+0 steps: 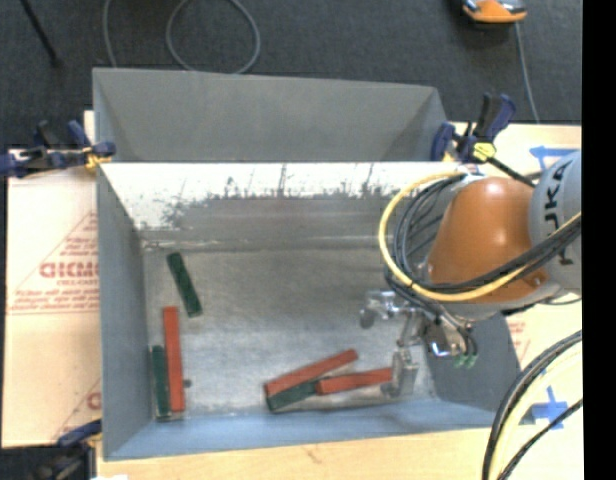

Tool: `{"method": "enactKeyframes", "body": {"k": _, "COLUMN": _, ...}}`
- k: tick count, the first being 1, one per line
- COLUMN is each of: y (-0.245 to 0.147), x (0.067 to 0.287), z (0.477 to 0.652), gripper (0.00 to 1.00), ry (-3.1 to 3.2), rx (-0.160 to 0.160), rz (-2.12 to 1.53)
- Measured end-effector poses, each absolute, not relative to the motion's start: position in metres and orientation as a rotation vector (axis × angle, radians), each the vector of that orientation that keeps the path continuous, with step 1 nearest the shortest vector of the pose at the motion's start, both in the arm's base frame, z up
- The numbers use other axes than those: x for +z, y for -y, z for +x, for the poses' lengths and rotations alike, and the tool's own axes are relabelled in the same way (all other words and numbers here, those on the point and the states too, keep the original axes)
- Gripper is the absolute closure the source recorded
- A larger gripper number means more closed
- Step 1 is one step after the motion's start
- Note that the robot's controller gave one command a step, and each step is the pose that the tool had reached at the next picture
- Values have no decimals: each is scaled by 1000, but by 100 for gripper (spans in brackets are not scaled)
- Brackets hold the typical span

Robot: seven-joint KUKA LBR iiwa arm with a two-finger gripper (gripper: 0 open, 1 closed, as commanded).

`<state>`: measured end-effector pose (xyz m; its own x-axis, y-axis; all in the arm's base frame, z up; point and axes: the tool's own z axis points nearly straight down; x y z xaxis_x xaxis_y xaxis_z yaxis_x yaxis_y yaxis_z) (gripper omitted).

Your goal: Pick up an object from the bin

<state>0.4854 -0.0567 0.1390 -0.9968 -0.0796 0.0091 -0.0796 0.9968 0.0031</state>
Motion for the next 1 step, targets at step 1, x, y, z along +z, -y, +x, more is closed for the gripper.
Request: {"method": "enactKeyframes", "body": {"k": 1, "y": 20, "x": 68, "z": 492, "gripper": 0, "ry": 3128, "rx": -2, "rz": 306}}
